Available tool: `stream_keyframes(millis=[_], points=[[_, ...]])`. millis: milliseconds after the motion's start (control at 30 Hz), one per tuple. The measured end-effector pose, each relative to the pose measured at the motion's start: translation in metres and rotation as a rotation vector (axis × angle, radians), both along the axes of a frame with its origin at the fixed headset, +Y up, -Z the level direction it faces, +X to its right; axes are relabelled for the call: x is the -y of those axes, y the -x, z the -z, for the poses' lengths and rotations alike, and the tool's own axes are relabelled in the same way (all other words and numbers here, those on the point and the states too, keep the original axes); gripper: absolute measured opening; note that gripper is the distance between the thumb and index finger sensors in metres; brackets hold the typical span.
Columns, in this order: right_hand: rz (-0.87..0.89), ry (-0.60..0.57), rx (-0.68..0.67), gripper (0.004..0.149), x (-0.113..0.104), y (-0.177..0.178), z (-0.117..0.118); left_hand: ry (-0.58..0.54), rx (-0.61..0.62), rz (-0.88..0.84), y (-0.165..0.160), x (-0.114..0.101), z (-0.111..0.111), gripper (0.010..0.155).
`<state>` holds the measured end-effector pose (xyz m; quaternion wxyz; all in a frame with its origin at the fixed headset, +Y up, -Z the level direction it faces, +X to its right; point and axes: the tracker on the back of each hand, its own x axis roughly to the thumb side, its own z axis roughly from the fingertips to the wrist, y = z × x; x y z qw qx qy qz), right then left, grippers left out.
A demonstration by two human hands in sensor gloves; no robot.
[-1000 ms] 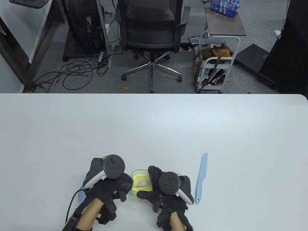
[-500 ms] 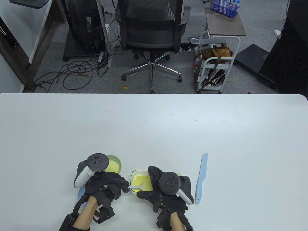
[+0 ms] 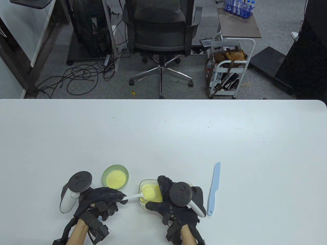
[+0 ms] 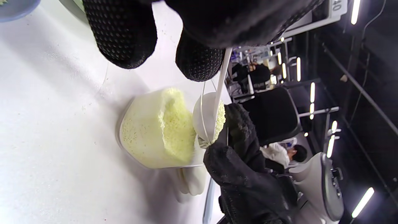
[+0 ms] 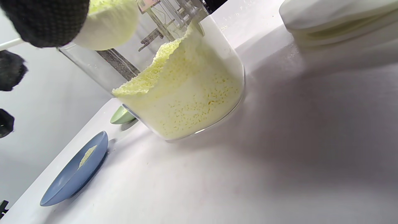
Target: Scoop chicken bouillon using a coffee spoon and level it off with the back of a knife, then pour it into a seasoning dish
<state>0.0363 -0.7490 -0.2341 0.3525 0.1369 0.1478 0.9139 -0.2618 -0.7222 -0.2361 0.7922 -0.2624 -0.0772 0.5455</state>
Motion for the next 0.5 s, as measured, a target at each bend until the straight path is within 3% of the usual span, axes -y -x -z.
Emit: stream_keyframes(millis=[400, 500], points=[[-0.013, -0.019, 0.004, 0.097, 0.000, -0.001, -0.002, -0.006, -0.023, -0.185, 0.008, 0.014, -0.010, 0.046], [0.022, -0.024, 0.002, 0.099, -0.012, -0.015, -0.008, -0.028, -0.022, -0.181, 0.009, 0.012, -0.011, 0.046]])
